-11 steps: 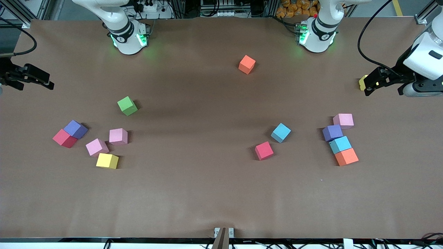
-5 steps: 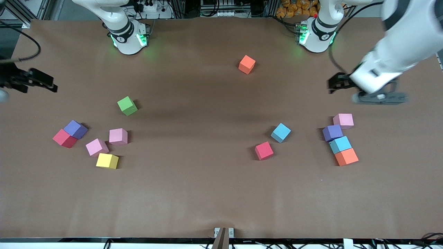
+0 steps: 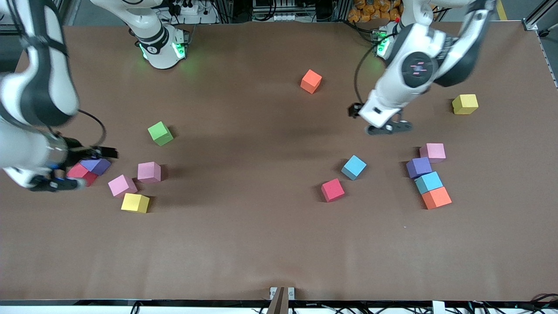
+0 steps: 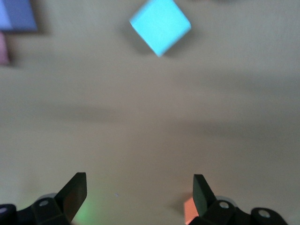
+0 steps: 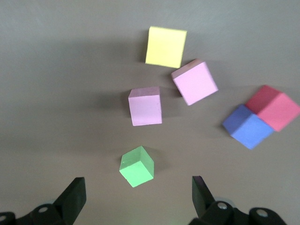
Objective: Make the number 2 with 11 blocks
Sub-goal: 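Reach the right gripper to the green block while the left gripper reaches the orange block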
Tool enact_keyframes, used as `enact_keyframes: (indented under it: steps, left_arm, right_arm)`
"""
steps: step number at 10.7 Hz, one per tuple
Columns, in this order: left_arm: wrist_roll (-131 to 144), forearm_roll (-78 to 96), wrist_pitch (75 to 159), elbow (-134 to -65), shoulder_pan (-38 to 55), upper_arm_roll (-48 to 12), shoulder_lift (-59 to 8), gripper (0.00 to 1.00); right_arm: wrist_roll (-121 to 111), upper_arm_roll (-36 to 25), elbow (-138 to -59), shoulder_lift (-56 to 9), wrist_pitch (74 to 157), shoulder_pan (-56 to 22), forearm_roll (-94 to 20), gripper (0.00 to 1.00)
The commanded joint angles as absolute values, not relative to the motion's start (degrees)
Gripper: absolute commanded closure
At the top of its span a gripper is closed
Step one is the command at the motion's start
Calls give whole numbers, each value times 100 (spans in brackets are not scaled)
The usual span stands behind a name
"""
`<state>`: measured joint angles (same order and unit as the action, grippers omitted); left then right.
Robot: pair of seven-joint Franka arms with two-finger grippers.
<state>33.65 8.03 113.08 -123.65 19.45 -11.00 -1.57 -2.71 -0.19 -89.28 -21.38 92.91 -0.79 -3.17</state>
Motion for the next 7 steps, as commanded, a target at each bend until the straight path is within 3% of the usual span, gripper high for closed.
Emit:
enact_keyframes:
  steps: [1, 5, 7]
  left_arm:
    - [3960, 1142, 11899, -13085, 1994, -1388, 0, 0]
    - [5814, 1396, 12417, -13227, 2522, -1704, -350, 0]
    - [6981, 1415, 12734, -13228, 2575, -2037, -570, 0]
  right_arm:
    - [-891, 0, -10478, -1655, 10338, -210, -544, 0]
    - [-2167, -9, -11835, -1337, 11318, -246, -545, 0]
    - [-2399, -9, -12984, -777, 12186, -333, -545, 0]
